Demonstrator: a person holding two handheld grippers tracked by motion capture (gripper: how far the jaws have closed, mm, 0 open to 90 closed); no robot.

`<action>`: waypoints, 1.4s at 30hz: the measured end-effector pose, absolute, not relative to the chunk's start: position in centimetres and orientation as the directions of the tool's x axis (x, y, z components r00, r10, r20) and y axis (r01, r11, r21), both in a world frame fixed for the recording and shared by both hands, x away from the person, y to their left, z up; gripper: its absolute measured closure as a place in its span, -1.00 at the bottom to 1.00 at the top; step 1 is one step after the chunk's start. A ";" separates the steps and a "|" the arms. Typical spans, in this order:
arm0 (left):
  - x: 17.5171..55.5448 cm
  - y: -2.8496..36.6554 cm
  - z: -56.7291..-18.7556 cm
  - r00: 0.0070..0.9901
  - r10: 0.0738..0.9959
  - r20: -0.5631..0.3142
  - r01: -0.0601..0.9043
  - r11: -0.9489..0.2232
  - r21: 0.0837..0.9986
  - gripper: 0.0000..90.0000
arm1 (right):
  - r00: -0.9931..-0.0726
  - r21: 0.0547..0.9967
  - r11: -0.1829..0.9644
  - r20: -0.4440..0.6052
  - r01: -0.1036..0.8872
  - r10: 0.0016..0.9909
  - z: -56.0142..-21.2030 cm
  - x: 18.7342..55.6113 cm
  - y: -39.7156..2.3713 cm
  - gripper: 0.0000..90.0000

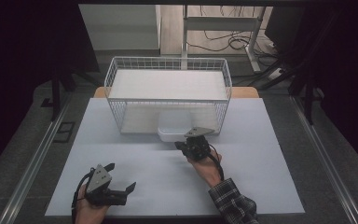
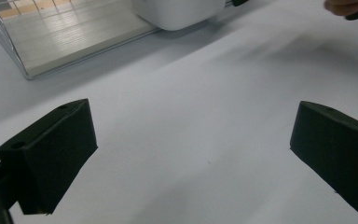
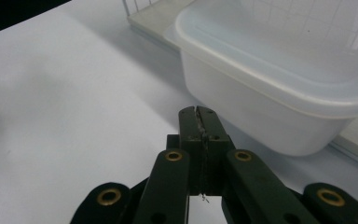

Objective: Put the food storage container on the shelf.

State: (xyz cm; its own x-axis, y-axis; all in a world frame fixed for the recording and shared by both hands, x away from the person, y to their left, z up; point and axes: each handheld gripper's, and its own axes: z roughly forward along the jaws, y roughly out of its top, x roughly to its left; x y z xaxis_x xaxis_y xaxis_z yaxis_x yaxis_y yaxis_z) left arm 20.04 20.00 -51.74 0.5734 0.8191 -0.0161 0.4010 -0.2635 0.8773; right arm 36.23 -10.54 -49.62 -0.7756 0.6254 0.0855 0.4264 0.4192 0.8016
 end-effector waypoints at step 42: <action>20.2 20.1 -52.0 0.592 0.805 -0.027 0.389 -0.257 0.885 -0.94 | -0.716 0.792 0.415 0.039 0.447 0.697 -50.0 42.9 -7.8 0.99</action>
